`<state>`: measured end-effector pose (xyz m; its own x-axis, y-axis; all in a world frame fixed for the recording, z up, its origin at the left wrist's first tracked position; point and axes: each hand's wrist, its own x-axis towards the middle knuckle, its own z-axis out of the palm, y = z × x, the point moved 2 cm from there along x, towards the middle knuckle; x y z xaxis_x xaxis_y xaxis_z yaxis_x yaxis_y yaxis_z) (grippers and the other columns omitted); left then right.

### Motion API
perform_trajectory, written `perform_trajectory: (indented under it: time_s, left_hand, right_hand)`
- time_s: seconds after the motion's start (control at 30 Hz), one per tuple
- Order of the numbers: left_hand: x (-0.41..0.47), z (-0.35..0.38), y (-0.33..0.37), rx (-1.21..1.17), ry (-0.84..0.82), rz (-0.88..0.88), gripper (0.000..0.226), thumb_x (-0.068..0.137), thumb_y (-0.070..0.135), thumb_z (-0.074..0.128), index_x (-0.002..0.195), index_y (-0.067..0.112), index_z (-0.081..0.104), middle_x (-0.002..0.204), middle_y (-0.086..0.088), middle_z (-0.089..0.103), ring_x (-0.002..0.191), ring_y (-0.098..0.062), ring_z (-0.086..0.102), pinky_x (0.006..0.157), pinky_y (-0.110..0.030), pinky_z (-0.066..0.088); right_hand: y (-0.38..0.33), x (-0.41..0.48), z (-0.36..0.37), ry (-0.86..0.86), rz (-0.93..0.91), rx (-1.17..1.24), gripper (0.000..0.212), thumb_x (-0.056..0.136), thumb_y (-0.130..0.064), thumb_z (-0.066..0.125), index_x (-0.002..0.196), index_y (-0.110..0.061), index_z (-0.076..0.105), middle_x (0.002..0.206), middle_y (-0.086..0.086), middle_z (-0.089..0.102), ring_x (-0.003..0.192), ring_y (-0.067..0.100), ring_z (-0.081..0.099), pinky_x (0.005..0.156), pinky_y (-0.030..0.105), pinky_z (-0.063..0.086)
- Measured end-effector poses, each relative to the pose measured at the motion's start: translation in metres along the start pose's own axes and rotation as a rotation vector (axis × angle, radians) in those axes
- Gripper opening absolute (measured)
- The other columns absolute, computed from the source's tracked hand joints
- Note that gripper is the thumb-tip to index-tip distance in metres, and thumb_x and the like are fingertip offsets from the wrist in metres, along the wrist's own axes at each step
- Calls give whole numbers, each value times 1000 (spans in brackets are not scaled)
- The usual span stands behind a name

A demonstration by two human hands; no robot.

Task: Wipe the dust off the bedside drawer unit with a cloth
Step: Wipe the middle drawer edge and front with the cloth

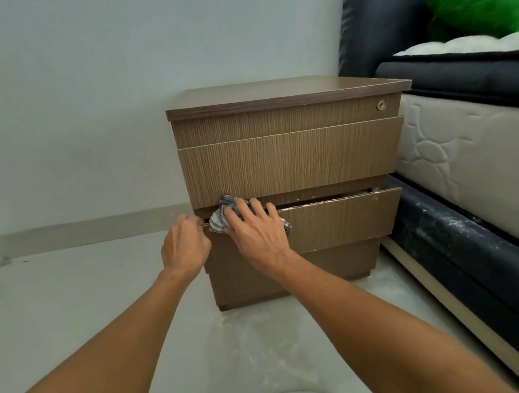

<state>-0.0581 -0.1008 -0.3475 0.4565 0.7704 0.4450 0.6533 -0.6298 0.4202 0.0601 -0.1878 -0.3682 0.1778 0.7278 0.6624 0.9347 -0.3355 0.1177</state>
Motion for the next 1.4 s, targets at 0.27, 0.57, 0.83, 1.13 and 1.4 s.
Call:
perform_trajectory:
  time_s: [0.27, 0.57, 0.83, 1.13, 1.4]
  left_hand:
    - [-12, 4, 9, 52, 43, 45, 23, 95, 12, 51, 113, 6, 62, 108, -11, 60, 100, -29, 58, 73, -41, 51]
    - [-13, 4, 19, 117, 48, -6, 22, 94, 10, 52, 112, 3, 62, 108, -15, 58, 102, -33, 56, 72, -42, 47]
    - [-12, 6, 22, 120, 44, -22, 22, 93, 8, 52, 113, 3, 61, 108, -15, 57, 103, -33, 55, 75, -44, 48]
    - [-10, 7, 24, 111, 44, -49, 21, 90, 3, 54, 110, 1, 60, 112, -18, 57, 102, -36, 55, 73, -44, 46]
    - [-8, 7, 18, 30, 48, 2, 17, 90, 3, 53, 104, 3, 63, 108, -14, 58, 95, -33, 57, 73, -42, 48]
  right_hand:
    - [83, -29, -11, -23, 99, -44, 36, 98, -37, 47, 128, -17, 51, 124, 8, 57, 107, 31, 52, 84, 48, 43]
    - [187, -69, -29, -164, 271, -153, 45, 95, -22, 57, 137, -18, 42, 140, 9, 47, 122, 34, 44, 90, 49, 45]
    - [245, -93, -42, -210, 461, -121, 45, 96, -12, 51, 139, -15, 37, 142, 16, 36, 112, 45, 44, 77, 52, 50]
    - [274, -116, -50, 16, 1186, 208, 47, 90, -2, 61, 131, 1, 39, 134, 26, 43, 113, 45, 52, 90, 50, 45]
    - [220, -92, -40, 367, 1270, 478, 35, 95, -11, 55, 128, -8, 43, 136, 18, 39, 120, 35, 47, 101, 41, 39]
